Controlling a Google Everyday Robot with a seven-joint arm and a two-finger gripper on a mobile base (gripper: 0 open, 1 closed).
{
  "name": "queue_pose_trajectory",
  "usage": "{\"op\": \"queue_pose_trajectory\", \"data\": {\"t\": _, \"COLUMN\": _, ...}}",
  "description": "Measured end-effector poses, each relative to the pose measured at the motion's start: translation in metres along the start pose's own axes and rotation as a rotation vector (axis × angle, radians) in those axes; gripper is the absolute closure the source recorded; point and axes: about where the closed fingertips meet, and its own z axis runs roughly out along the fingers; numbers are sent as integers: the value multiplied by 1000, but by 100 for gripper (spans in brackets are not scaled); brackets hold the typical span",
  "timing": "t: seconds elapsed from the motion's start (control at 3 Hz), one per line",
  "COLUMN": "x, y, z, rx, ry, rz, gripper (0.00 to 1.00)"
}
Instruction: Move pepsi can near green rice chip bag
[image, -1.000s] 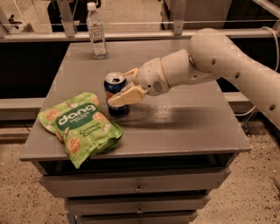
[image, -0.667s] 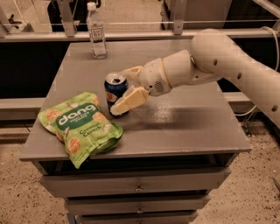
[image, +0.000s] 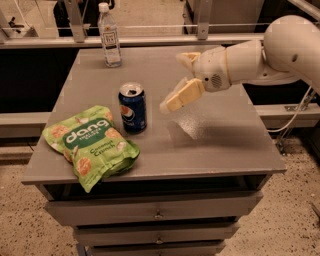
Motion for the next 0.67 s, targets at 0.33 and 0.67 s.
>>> {"op": "queue_pose_trajectory", "data": {"t": 0.33, "x": -25, "y": -36, "z": -76, "rx": 125, "ry": -83, "rz": -29, "gripper": 0}}
{"op": "queue_pose_trajectory", "data": {"t": 0.67, "x": -43, "y": -45, "z": -92, "rx": 158, "ry": -109, "rz": -53, "gripper": 0}}
